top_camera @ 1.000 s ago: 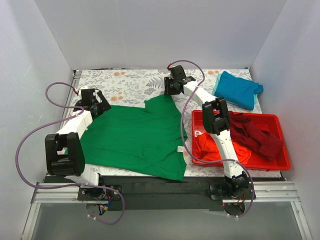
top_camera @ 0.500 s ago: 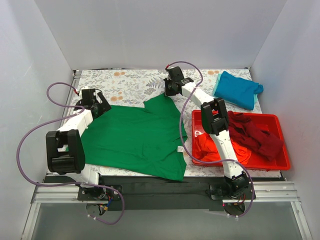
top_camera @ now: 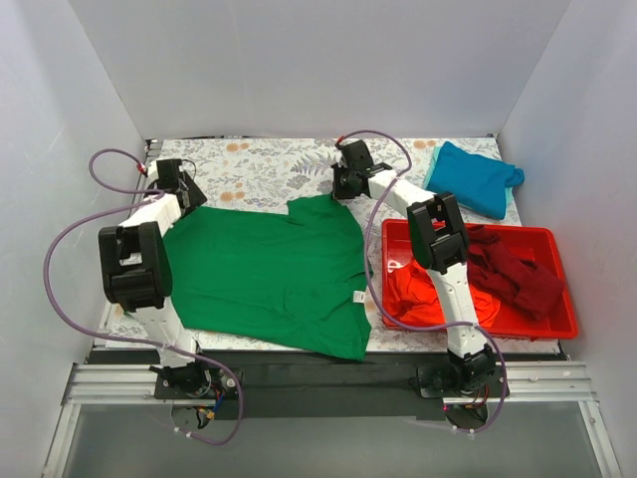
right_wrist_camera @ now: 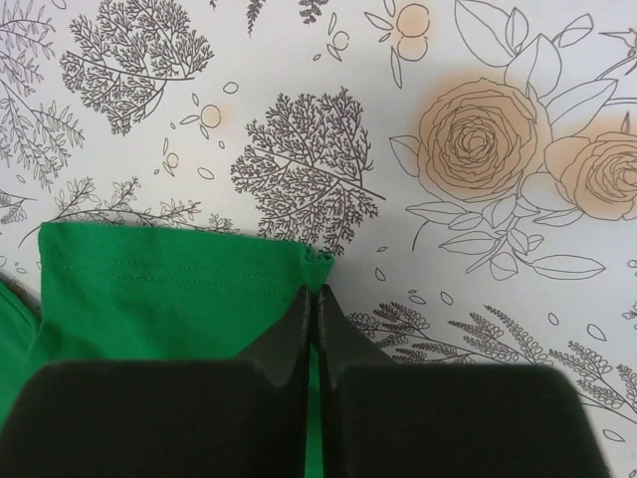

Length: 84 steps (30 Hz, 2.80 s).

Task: Fold and stack the t-shirts
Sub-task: Fold the tshirt

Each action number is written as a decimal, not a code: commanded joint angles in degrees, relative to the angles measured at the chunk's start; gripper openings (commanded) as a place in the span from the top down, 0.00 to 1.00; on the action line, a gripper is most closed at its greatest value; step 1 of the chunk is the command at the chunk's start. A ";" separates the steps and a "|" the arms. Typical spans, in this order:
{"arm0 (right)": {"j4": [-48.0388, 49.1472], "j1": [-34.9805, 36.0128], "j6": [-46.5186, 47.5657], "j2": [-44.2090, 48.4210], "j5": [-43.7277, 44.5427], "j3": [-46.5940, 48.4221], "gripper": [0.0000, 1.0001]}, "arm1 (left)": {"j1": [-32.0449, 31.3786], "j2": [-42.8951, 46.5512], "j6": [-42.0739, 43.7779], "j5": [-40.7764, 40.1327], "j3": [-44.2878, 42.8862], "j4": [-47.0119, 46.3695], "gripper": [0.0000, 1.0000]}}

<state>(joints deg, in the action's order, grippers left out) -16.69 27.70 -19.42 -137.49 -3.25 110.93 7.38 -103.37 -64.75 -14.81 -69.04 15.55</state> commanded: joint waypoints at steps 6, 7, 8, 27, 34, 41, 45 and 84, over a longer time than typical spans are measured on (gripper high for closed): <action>1.22 -0.02 -0.53 3.19 -3.43 -4.32 0.99 | 1.67 -10.79 1.03 -6.72 -10.58 -0.52 0.34; 1.39 -0.02 -0.53 3.72 -3.69 -5.11 0.99 | 1.94 -11.41 1.03 -6.73 -11.29 -0.61 0.36; 1.66 -0.02 -0.53 3.90 -3.96 -5.64 0.99 | 2.11 -12.28 1.29 -6.73 -11.99 -0.52 0.37; 3.33 -0.02 0.35 5.83 -5.72 -10.56 0.99 | 3.61 -23.01 3.49 -5.41 -24.92 1.59 0.51; 3.50 -0.02 -0.18 6.09 -5.72 -11.44 0.99 | 3.61 -23.89 3.76 -5.58 -25.54 2.03 0.55; 3.85 -0.02 -0.62 6.36 -5.54 -12.32 0.99 | 3.61 -22.75 3.14 -5.85 -22.20 2.29 0.65; 3.94 -0.11 -0.97 6.80 -5.54 -12.32 0.99 | 3.61 -21.78 2.88 -5.32 -20.18 1.59 0.73; -2.39 -8.28 -0.10 -0.51 -9.14 20.56 0.99 | 3.61 -30.05 2.79 8.04 -46.72 9.94 1.00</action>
<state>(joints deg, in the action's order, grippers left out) -19.11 20.60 -20.60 -139.92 -11.20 129.23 11.03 -134.85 -61.82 -7.92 -113.10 24.45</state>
